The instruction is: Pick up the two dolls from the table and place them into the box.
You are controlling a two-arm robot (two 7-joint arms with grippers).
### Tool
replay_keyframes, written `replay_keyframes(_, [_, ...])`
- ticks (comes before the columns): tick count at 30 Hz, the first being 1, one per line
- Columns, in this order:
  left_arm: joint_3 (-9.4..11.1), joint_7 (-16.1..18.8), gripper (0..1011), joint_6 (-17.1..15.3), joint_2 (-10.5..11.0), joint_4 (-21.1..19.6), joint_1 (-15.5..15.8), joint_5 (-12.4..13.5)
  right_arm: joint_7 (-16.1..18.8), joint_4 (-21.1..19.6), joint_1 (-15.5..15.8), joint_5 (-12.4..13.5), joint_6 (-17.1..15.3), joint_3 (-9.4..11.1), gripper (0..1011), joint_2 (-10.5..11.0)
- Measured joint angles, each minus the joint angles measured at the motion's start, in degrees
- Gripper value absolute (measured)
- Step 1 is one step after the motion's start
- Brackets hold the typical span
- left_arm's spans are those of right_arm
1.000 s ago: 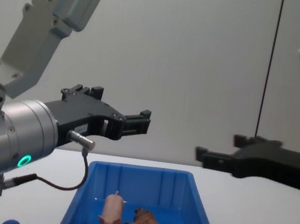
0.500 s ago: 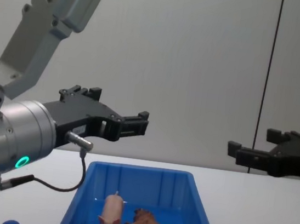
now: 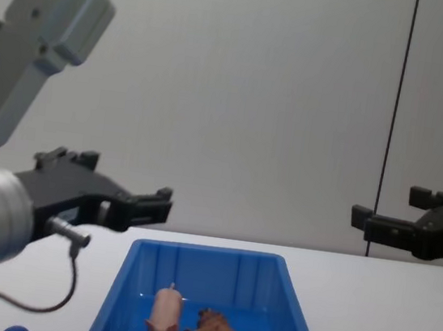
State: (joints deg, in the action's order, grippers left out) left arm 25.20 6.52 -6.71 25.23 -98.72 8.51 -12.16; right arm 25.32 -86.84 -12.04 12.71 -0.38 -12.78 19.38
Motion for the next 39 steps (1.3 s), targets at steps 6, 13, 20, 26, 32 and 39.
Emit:
replay_keyframes(6, [-0.3, 3.06, 1001, -1.61, 1.53, -1.98, -2.6, -1.62, -0.03, -0.22, 0.22, 0.16, 0.17, 0.17, 1001, 0.23])
replay_keyframes(13, [-0.65, 6.19, 1001, -2.49, 3.4, -3.71, -5.99, -3.8, -0.04, -0.37, 0.36, 0.27, 0.29, 0.26, 1001, 0.38])
replay_keyframes(20, [-1.02, 8.52, 1001, -2.03, 5.06, -4.35, -9.26, -5.89, -0.04, -0.47, 0.45, 0.33, 0.35, 0.31, 1001, 0.47])
replay_keyframes(26, [-1.27, 9.26, 1001, -1.2, 5.92, -4.08, -11.16, -7.08, -0.04, -0.49, 0.49, 0.37, 0.39, 0.35, 1001, 0.5])
replay_keyframes(32, [-1.46, 9.08, 1001, -0.32, 6.26, -2.91, -12.17, -7.72, -0.03, -0.53, 0.52, 0.41, 0.43, 0.38, 1001, 0.53])
replay_keyframes(39, [-1.66, 7.37, 1001, 0.73, 6.13, -0.63, -12.63, -8.16, -0.03, -0.56, 0.55, 0.42, 0.44, 0.37, 1001, 0.56])
